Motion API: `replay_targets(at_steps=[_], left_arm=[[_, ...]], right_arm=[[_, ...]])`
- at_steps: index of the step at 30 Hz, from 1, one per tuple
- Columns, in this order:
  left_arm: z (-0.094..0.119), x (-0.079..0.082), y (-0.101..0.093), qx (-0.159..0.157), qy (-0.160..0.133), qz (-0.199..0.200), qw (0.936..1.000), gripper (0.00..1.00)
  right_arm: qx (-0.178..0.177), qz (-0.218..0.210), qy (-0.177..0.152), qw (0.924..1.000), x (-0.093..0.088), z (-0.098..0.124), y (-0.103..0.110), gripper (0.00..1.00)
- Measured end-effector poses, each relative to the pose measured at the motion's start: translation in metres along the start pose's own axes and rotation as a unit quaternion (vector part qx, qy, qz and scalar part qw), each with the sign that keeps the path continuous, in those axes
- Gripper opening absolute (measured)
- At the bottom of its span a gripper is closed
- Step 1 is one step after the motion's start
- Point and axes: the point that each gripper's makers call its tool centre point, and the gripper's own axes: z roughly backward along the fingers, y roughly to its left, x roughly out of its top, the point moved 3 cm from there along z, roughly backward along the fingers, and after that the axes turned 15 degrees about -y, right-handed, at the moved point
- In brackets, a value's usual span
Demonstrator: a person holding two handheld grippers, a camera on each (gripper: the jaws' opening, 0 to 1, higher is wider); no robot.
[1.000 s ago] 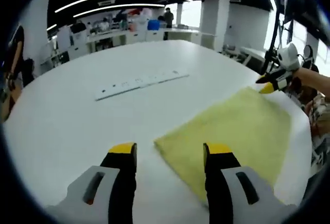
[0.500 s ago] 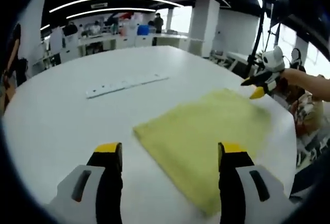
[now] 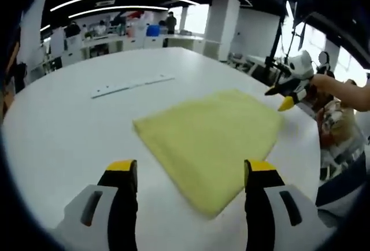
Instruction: Fold the garment on the visible template until the final outline fits inside the template.
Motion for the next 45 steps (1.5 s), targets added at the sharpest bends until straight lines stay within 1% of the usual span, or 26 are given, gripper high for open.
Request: replay_targets(at_steps=[4, 6, 11, 14, 15, 21, 24, 25, 29, 32, 33, 36, 39, 45], left_arm=[[0.009, -0.006, -0.007, 0.000, -0.004, 0.007, 1.0000, 0.66], [0.013, -0.010, -0.009, 0.001, -0.001, 0.012, 0.9999, 0.62], [0.022, -0.022, -0.015, -0.003, 0.009, 0.023, 0.9997, 0.51], [0.027, -0.031, -0.015, 0.001, 0.021, 0.028, 0.9994, 0.44], [0.027, -0.035, -0.013, 0.003, 0.024, 0.031, 0.9992, 0.42], [0.032, -0.047, -0.014, 0.009, 0.035, 0.046, 0.9983, 0.31], [0.032, -0.054, -0.011, 0.012, 0.039, 0.056, 0.9976, 0.26], [0.032, -0.056, -0.011, 0.013, 0.039, 0.061, 0.9973, 0.24], [0.030, -0.057, -0.014, 0.009, 0.031, 0.078, 0.9964, 0.15], [0.028, -0.058, -0.014, 0.008, 0.024, 0.090, 0.9956, 0.15], [0.027, -0.058, -0.015, 0.007, 0.023, 0.092, 0.9955, 0.13], [0.026, -0.061, -0.016, 0.004, 0.032, 0.086, 0.9958, 0.10], [0.026, -0.063, -0.015, 0.003, 0.038, 0.082, 0.9959, 0.06], [0.025, -0.063, -0.014, 0.006, 0.036, 0.079, 0.9962, 0.02]], right_arm=[[0.002, 0.003, 0.002, 1.0000, -0.009, 0.008, 0.004, 0.82], [0.002, 0.003, 0.004, 1.0000, -0.015, 0.012, 0.005, 0.80], [0.005, -0.006, 0.012, 0.9999, -0.028, 0.019, 0.010, 0.69], [0.004, -0.010, 0.014, 0.9998, -0.034, 0.021, 0.013, 0.65], [0.002, -0.011, 0.014, 0.9998, -0.035, 0.021, 0.013, 0.65], [-0.004, -0.020, 0.010, 0.9997, -0.043, 0.023, 0.014, 0.54], [-0.005, -0.018, 0.012, 0.9997, -0.047, 0.024, 0.016, 0.48], [-0.005, -0.018, 0.014, 0.9997, -0.049, 0.024, 0.016, 0.44], [-0.005, -0.025, 0.016, 0.9995, -0.053, 0.025, 0.017, 0.33], [-0.007, -0.033, 0.014, 0.9993, -0.056, 0.025, 0.016, 0.30], [-0.009, -0.038, 0.014, 0.9991, -0.056, 0.026, 0.015, 0.27], [-0.015, -0.049, 0.010, 0.9986, -0.057, 0.026, 0.013, 0.21], [-0.019, -0.052, 0.011, 0.9984, -0.058, 0.026, 0.012, 0.18], [-0.021, -0.058, 0.011, 0.9980, -0.060, 0.025, 0.013, 0.15]])
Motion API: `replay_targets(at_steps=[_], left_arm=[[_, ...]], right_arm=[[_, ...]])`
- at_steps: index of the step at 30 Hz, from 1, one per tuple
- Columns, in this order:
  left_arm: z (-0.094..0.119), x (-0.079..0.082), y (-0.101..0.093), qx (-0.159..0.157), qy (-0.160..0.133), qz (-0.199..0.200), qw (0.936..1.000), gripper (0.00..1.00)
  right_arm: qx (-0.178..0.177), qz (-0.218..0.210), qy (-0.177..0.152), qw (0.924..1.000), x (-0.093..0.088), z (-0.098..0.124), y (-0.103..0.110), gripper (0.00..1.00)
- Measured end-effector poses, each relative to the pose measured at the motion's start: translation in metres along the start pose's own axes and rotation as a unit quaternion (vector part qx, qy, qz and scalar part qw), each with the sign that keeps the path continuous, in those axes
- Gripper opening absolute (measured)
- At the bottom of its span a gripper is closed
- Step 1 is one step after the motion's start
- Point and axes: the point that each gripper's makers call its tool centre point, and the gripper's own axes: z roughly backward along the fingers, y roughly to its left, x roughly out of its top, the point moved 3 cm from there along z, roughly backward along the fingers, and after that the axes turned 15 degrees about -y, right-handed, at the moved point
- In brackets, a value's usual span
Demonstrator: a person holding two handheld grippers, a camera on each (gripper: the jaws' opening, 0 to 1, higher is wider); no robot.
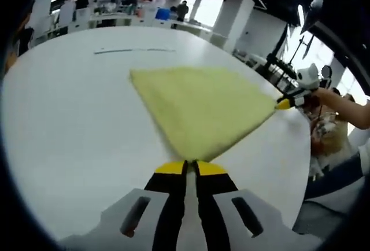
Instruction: Fold the garment on the visible template until the final outline fits inside the template.
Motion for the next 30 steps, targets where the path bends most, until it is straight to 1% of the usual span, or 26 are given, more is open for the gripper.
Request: replay_targets(at_steps=[4, 7, 10, 13, 20, 23, 30], left_arm=[[0.000, 0.001, -0.001, 0.000, 0.000, -0.006, 1.0000, 0.01], [0.002, 0.002, -0.001, -0.001, 0.004, -0.024, 0.9997, 0.00], [0.005, 0.004, -0.001, -0.002, 0.004, -0.034, 0.9994, 0.00], [0.008, 0.004, -0.002, -0.004, 0.007, -0.042, 0.9991, 0.00], [0.017, -0.001, -0.006, -0.005, 0.017, -0.041, 0.9990, 0.00], [0.022, -0.003, -0.007, -0.004, 0.025, -0.053, 0.9983, 0.00], [0.032, -0.009, -0.010, -0.005, 0.036, -0.068, 0.9970, 0.00]], right_arm=[[0.000, 0.001, 0.000, 1.0000, -0.001, -0.001, 0.000, 0.12], [0.001, 0.004, 0.001, 1.0000, 0.000, -0.001, 0.000, 0.09], [0.001, 0.008, 0.001, 1.0000, 0.000, 0.000, 0.000, 0.04], [0.002, 0.013, -0.001, 0.9999, 0.000, 0.001, 0.001, 0.02], [0.011, 0.023, 0.005, 0.9996, -0.003, 0.005, 0.007, 0.01], [0.017, 0.025, 0.008, 0.9995, -0.005, 0.008, 0.011, 0.01], [0.028, 0.029, 0.015, 0.9991, -0.011, 0.013, 0.019, 0.01]])
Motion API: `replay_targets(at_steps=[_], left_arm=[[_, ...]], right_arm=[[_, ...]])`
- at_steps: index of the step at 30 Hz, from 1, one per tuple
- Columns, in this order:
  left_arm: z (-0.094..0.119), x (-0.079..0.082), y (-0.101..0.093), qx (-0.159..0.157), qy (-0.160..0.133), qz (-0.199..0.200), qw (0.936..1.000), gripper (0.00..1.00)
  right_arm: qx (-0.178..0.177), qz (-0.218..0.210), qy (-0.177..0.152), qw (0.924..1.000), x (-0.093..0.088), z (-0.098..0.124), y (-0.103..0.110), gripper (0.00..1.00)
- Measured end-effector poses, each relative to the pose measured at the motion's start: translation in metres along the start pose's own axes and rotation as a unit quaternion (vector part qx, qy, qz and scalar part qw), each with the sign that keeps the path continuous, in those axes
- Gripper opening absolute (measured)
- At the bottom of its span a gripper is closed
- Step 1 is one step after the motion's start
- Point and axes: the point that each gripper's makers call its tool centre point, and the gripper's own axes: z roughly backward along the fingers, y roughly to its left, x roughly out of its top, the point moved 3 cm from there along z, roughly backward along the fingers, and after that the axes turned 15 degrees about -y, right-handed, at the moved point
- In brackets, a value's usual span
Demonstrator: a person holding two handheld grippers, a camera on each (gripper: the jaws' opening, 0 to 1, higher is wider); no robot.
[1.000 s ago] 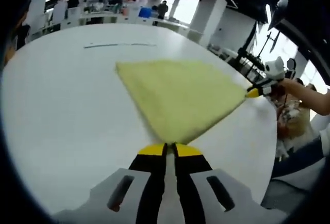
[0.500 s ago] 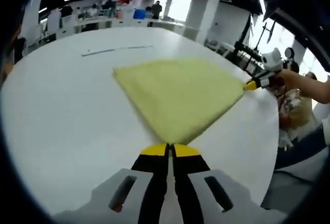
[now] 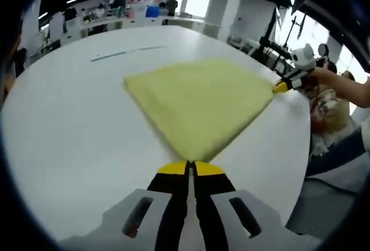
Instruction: Fold the garment on the visible template until the final outline fits inside the template.
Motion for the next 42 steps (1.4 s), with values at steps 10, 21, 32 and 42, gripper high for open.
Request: replay_targets(at_steps=[10, 21, 32, 42], left_arm=[[0.012, -0.010, -0.005, 0.005, 0.014, -0.006, 0.9999, 0.00], [0.016, -0.014, -0.009, 0.009, 0.013, -0.019, 0.9997, 0.00], [0.016, -0.015, -0.010, 0.012, 0.012, -0.025, 0.9995, 0.01], [0.018, -0.005, -0.015, 0.011, -0.027, 0.008, 0.9995, 0.21]], right_arm=[[0.010, 0.012, 0.014, 0.9998, -0.010, 0.006, 0.011, 0.01], [0.013, 0.020, 0.025, 0.9994, -0.016, 0.010, 0.015, 0.02], [0.005, 0.020, 0.022, 0.9995, -0.015, 0.012, 0.015, 0.04], [0.011, 0.036, -0.002, 0.9993, -0.008, 0.016, 0.021, 0.31]])
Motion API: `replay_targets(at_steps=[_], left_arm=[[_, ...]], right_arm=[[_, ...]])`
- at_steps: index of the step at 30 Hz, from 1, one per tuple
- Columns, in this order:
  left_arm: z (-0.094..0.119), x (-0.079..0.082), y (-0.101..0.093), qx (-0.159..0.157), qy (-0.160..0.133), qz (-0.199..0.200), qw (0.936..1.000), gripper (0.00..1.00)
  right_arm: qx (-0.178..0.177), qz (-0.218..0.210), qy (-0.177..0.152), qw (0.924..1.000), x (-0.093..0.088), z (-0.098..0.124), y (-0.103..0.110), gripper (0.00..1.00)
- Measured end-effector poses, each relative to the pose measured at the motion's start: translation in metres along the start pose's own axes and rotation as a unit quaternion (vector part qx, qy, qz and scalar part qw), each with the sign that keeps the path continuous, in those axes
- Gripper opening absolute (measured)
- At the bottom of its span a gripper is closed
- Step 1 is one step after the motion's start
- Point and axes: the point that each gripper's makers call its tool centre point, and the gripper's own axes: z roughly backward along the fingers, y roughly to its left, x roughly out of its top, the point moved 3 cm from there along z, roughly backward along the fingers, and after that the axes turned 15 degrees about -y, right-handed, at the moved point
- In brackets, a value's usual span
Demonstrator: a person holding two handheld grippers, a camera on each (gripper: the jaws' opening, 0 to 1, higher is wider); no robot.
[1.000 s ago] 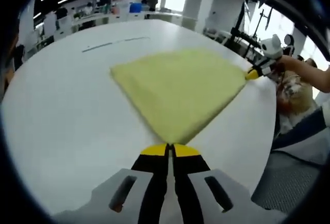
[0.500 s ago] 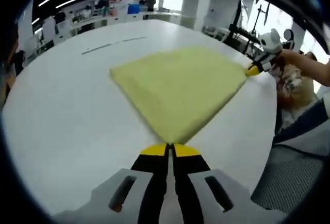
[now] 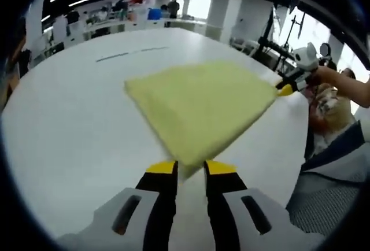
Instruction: Fold the garment on the visible template until the final outline fits inside the template.
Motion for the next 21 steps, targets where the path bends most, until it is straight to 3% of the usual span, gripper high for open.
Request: replay_targets(at_steps=[6, 10, 13, 21], left_arm=[[0.003, 0.012, -0.004, 0.008, -0.039, 0.022, 0.9990, 0.40], [0.006, 0.022, -0.004, 0.016, -0.065, 0.022, 0.9975, 0.52], [0.010, 0.032, -0.005, 0.021, -0.084, 0.017, 0.9961, 0.61], [0.020, 0.044, -0.018, 0.016, -0.091, 0.003, 0.9957, 0.80]], right_arm=[[0.003, -0.004, -0.014, 0.9999, 0.008, 0.004, 0.005, 0.44], [0.001, -0.001, -0.039, 0.9992, 0.019, 0.008, 0.010, 0.63], [0.004, 0.008, -0.056, 0.9984, 0.026, 0.011, 0.014, 0.71], [0.013, 0.022, -0.097, 0.9949, 0.043, 0.026, 0.029, 0.90]])
